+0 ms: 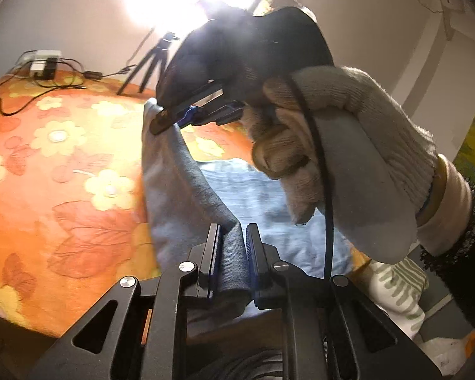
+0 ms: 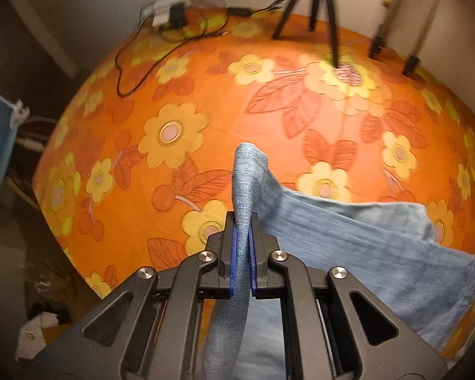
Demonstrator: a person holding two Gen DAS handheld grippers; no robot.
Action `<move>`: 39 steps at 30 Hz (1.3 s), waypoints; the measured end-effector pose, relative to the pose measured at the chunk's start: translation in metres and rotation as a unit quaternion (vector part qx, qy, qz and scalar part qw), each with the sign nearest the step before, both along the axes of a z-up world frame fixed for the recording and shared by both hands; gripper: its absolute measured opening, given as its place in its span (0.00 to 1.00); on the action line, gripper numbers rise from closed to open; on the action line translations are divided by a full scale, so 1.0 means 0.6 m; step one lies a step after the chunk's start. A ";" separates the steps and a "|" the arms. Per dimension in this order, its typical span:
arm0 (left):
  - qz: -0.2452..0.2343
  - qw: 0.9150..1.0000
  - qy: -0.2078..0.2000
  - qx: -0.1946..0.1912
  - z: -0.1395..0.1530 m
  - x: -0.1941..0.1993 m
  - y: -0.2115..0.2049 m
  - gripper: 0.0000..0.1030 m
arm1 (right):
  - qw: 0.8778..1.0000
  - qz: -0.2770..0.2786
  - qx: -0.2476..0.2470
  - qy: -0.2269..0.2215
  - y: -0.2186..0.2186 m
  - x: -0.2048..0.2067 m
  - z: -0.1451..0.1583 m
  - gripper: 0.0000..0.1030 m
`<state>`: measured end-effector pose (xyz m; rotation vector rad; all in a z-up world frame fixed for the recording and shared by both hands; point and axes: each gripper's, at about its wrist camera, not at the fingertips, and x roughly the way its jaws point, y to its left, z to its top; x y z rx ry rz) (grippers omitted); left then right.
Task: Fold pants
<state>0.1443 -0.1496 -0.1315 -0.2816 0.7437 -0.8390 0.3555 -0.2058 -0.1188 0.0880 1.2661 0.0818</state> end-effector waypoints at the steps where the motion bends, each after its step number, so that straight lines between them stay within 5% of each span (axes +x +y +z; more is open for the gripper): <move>1: -0.005 1.000 0.000 -0.001 0.002 -0.001 -0.007 0.13 | 1.000 -0.008 0.010 -0.005 -0.019 -0.008 0.007 0.06; 17: -0.090 0.995 -0.032 0.026 0.026 -0.033 -0.153 0.06 | 0.992 -0.091 0.066 -0.047 -0.235 -0.106 0.040 0.05; 25: -0.092 0.995 -0.026 0.011 0.044 -0.017 -0.135 0.06 | 0.987 -0.131 0.074 -0.064 -0.349 -0.163 0.046 0.05; 32: -0.073 0.997 -0.014 0.037 0.038 0.003 -0.120 0.06 | 0.978 -0.179 0.089 -0.064 -0.448 -0.215 0.027 0.05; 39: -0.111 0.992 -0.010 0.066 0.013 -0.007 -0.162 0.06 | 0.973 -0.205 0.090 -0.059 -0.504 -0.251 0.014 0.05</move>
